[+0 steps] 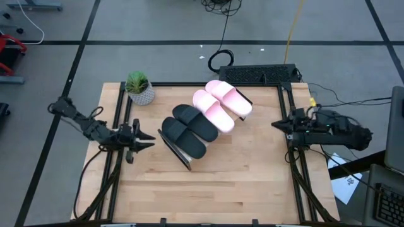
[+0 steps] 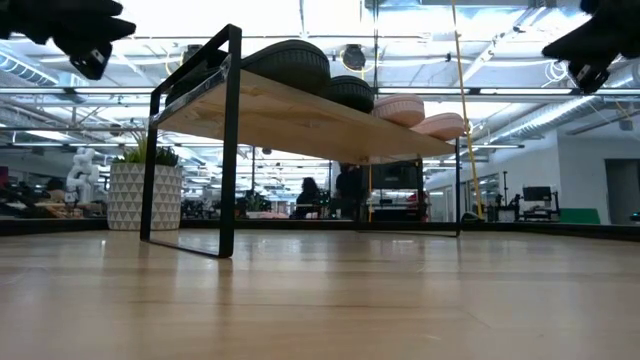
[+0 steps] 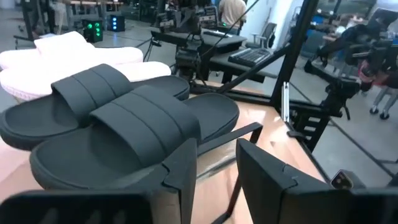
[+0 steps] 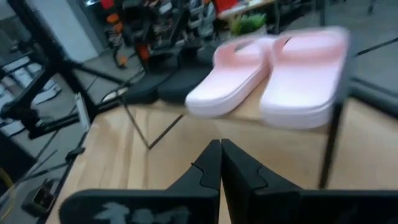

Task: Pick and place slides into the shelf
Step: Return to Home Position

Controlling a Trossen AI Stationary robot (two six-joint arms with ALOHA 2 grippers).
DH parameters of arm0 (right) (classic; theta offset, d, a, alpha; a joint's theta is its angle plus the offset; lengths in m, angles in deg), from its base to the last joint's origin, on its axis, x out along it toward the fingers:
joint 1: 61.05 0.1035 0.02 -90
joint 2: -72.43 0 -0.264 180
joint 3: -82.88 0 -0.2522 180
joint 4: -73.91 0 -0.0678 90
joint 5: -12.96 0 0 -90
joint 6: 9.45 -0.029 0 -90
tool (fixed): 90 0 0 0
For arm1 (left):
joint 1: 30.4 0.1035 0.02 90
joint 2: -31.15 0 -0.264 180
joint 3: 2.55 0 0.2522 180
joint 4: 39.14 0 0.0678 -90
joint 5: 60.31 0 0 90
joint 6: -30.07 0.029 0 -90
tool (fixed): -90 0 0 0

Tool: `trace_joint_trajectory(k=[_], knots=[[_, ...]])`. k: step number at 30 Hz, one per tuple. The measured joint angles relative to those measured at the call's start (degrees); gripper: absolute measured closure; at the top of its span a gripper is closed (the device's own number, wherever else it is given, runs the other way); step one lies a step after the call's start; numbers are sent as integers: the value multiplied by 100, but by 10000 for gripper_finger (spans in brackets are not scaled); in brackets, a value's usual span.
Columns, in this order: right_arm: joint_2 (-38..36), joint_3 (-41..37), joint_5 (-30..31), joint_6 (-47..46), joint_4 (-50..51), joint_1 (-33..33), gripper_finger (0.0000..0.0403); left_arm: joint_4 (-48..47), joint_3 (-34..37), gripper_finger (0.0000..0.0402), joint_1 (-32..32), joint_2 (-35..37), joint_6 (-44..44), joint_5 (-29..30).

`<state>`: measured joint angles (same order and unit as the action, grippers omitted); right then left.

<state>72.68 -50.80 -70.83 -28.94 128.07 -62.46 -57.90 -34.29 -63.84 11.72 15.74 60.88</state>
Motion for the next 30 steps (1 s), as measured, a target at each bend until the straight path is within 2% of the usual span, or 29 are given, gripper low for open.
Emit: trace_joint_trajectory(k=[6,9,12,15,21,25,30], knots=[[2,-795,-374,-102,-618,2,403,-724,0,289,965,824,223,-1232],[2,-898,-370,-99,-699,2,403,-1208,0,289,1246,1404,242,-1529],[0,-899,-471,-85,-775,2,403,-1592,0,289,1363,1890,216,-1625],[2,-899,-499,-135,-830,2,403,-1778,98,289,1354,1912,85,-1639],[0,-933,-489,-168,-971,2,403,-1261,744,289,1354,1916,-99,-1723],[-2,-1277,-517,-171,-1416,2,403,-972,969,289,1354,1920,-106,-1867],[-2,-1912,-897,-282,-2176,2,403,-955,973,289,1354,1922,-105,-1973]])
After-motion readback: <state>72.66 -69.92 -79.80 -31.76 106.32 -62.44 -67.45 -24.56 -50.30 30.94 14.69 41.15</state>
